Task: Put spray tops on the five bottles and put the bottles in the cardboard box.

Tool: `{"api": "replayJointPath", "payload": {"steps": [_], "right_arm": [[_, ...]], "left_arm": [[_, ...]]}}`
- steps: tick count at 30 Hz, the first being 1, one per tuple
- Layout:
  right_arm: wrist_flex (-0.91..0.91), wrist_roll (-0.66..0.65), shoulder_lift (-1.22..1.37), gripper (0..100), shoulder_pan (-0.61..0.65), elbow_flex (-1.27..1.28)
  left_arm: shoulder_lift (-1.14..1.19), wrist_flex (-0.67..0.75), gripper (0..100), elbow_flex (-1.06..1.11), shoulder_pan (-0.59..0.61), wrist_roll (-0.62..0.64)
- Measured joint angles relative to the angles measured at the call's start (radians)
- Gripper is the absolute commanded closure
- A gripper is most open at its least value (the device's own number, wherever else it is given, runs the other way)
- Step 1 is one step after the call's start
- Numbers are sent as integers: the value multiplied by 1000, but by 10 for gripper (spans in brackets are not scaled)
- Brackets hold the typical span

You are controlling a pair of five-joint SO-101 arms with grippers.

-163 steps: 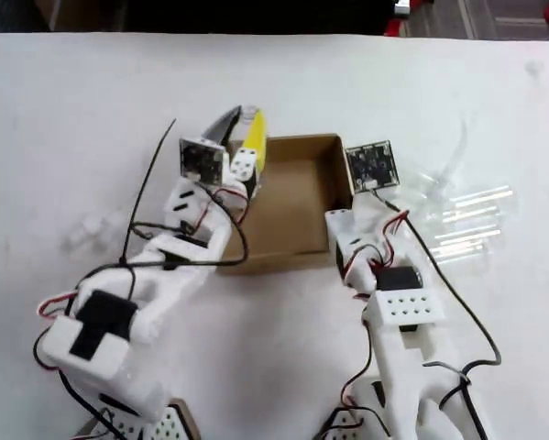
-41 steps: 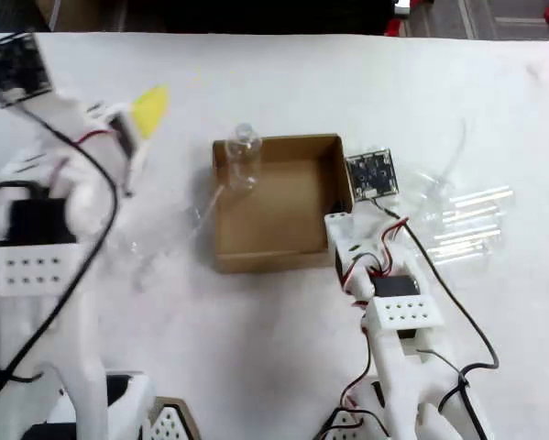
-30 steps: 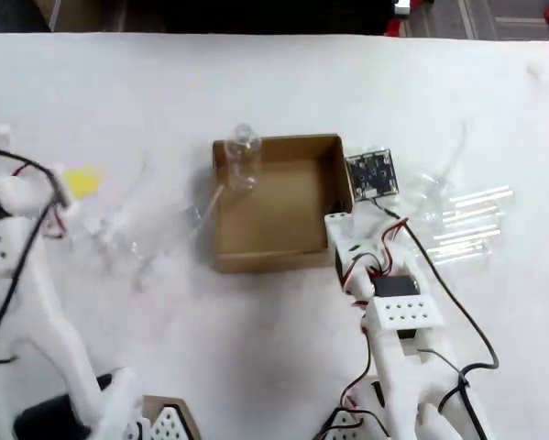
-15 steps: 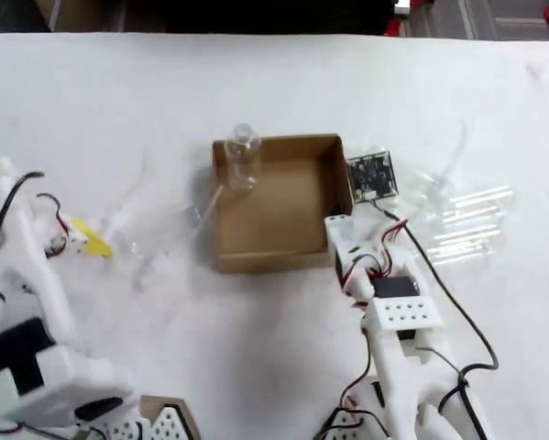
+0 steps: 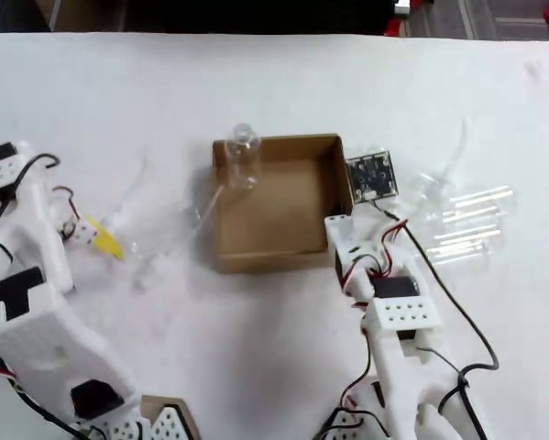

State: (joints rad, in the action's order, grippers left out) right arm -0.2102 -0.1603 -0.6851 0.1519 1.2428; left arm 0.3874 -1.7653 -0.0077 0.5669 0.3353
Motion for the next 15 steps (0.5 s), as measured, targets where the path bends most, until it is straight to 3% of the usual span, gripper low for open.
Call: {"api": "replayJointPath", "payload": {"steps": [11,15], "right_arm": [[0,0,0,865,0,0],[0,0,0,865,0,0]], "left_arm": [[12,28,695,-17,-44,-2],[74,44,695,-17,-44,-72]]}}
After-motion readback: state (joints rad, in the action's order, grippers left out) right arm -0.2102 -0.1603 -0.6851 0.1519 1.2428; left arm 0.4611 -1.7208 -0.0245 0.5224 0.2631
